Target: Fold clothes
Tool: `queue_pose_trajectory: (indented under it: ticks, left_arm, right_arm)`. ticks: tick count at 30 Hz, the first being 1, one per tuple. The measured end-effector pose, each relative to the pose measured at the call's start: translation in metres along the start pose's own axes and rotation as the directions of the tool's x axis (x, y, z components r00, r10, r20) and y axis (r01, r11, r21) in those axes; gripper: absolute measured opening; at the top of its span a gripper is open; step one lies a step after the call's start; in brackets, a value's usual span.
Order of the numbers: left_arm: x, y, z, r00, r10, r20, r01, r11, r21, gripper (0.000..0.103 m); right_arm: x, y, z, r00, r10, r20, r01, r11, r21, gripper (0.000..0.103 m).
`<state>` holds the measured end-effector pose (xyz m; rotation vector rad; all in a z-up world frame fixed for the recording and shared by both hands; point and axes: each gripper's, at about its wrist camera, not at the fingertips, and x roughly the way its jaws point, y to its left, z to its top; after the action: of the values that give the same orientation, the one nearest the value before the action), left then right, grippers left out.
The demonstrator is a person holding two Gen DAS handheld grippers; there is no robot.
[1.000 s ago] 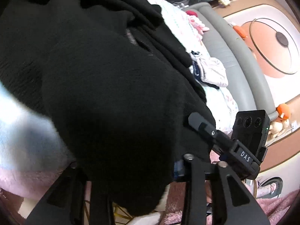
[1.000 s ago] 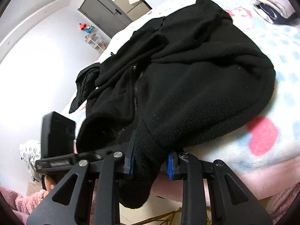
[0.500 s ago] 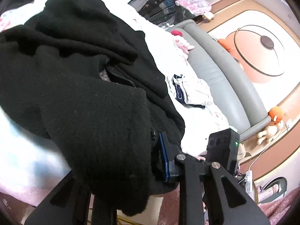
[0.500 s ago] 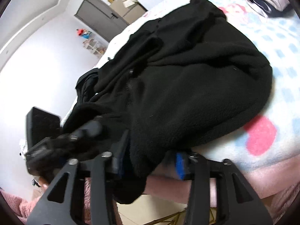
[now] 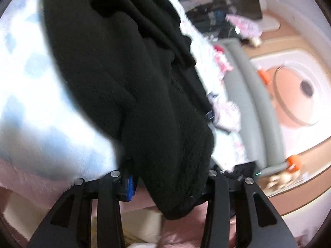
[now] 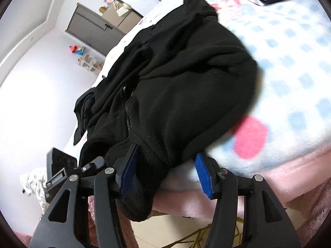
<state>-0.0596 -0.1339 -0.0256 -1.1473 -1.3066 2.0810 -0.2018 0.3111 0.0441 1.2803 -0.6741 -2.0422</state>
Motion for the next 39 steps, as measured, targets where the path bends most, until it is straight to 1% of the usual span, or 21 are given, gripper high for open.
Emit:
queue_pose_trajectory:
  ticks: [2, 5, 7, 9, 11, 12, 15, 18, 19, 20, 21, 22, 23, 25, 26, 28, 29, 33, 36, 38, 39]
  left_arm:
    - [0.001, -0.003, -0.001, 0.999, -0.047, -0.003, 0.047, 0.999, 0.001, 0.054]
    - [0.001, -0.022, -0.009, 0.997, -0.061, -0.053, 0.066, 0.993, 0.097, 0.070]
    - [0.004, -0.037, -0.016, 0.995, -0.049, -0.092, 0.065, 0.983, 0.172, 0.072]
    - [-0.010, -0.042, -0.019, 0.997, -0.014, -0.080, 0.031, 0.975, 0.220, 0.072]
    - [-0.025, -0.035, -0.016, 1.000, 0.016, -0.023, -0.012, 0.984, 0.179, 0.072]
    - [-0.033, -0.025, -0.014, 1.000, 0.001, -0.009, 0.000, 0.992, 0.124, 0.072]
    - [-0.045, -0.004, -0.009, 0.998, -0.054, 0.040, 0.054, 0.998, -0.007, 0.073]
    - [-0.046, 0.014, 0.000, 0.987, -0.131, 0.090, 0.139, 0.986, -0.096, 0.078]
    - [-0.042, 0.019, 0.006, 0.986, -0.142, 0.091, 0.152, 0.981, -0.118, 0.079]
    - [-0.035, 0.020, 0.011, 0.988, -0.127, 0.084, 0.138, 0.982, -0.131, 0.077]
    - [-0.027, 0.019, 0.014, 0.993, -0.087, 0.074, 0.096, 0.987, -0.128, 0.077]
    - [-0.020, 0.017, 0.017, 0.997, -0.047, 0.065, 0.055, 0.991, -0.124, 0.070]
    - [-0.012, 0.016, 0.019, 0.998, -0.007, 0.056, 0.013, 0.993, -0.121, 0.056]
    - [-0.007, 0.005, 0.014, 0.995, 0.074, 0.062, -0.071, 0.996, -0.054, 0.045]
    - [-0.006, 0.000, 0.009, 0.992, 0.109, 0.068, -0.108, 0.994, -0.017, 0.039]
    - [-0.007, -0.003, 0.000, 0.987, 0.153, 0.053, -0.154, 0.988, 0.009, 0.035]
    - [-0.007, 0.000, -0.002, 0.987, 0.159, 0.030, -0.159, 0.987, -0.009, 0.033]
    - [-0.012, 0.016, -0.001, 0.992, 0.119, -0.033, -0.121, 0.989, -0.084, 0.037]
    - [-0.007, 0.018, 0.001, 0.996, 0.080, -0.042, -0.084, 0.990, -0.116, 0.050]
    - [0.002, 0.014, 0.002, 0.996, 0.076, -0.047, -0.080, 0.991, -0.105, 0.060]
    - [0.007, 0.012, 0.003, 0.996, 0.073, -0.046, -0.078, 0.991, -0.109, 0.062]
  right_arm:
    - [0.003, 0.000, 0.000, 1.000, 0.012, 0.002, -0.012, 1.000, 0.022, 0.055]
    - [0.009, 0.005, -0.002, 1.000, 0.020, -0.003, -0.020, 1.000, 0.015, 0.058]
    - [0.013, 0.009, -0.004, 1.000, 0.024, -0.011, -0.024, 1.000, 0.001, 0.059]
    - [0.016, 0.009, -0.003, 1.000, 0.016, -0.014, -0.016, 1.000, -0.005, 0.059]
    - [0.018, 0.007, -0.002, 1.000, 0.018, -0.018, -0.018, 1.000, 0.001, 0.060]
    - [0.019, 0.005, -0.001, 0.999, 0.025, -0.019, -0.025, 1.000, 0.008, 0.060]
    - [0.021, 0.004, 0.000, 0.999, 0.027, -0.022, -0.027, 1.000, -0.001, 0.060]
    - [0.022, 0.004, 0.000, 1.000, 0.023, -0.022, -0.023, 1.000, -0.012, 0.061]
    - [0.023, 0.004, 0.001, 1.000, 0.023, -0.019, -0.023, 1.000, -0.012, 0.062]
    - [0.024, 0.004, 0.001, 1.000, 0.020, -0.015, -0.021, 1.000, -0.011, 0.063]
    - [0.024, 0.005, 0.002, 1.000, 0.017, -0.010, -0.017, 1.000, -0.011, 0.063]
    - [0.025, 0.005, 0.002, 1.000, 0.011, -0.004, -0.011, 1.000, -0.012, 0.063]
    - [0.026, 0.007, 0.002, 1.000, 0.003, 0.002, -0.003, 1.000, -0.018, 0.063]
    - [0.026, 0.012, 0.000, 1.000, -0.018, 0.010, 0.018, 0.998, -0.053, 0.063]
    - [0.025, 0.014, -0.001, 1.000, -0.026, 0.009, 0.026, 0.997, -0.071, 0.057]
    - [0.023, 0.019, -0.002, 1.000, -0.001, -0.011, -0.001, 0.994, -0.107, 0.045]
    - [0.022, 0.021, -0.002, 1.000, 0.013, -0.022, -0.016, 0.992, -0.125, 0.045]
    - [0.031, 0.015, 0.000, 0.999, 0.005, -0.046, -0.010, 0.996, -0.091, 0.047]
    - [0.038, 0.015, 0.000, 0.998, -0.011, -0.059, 0.006, 0.996, -0.089, 0.051]
    - [0.042, 0.019, -0.002, 0.997, -0.026, -0.067, 0.018, 0.992, -0.121, 0.059]
    - [0.045, 0.021, -0.003, 0.997, -0.035, -0.070, 0.025, 0.991, -0.134, 0.061]
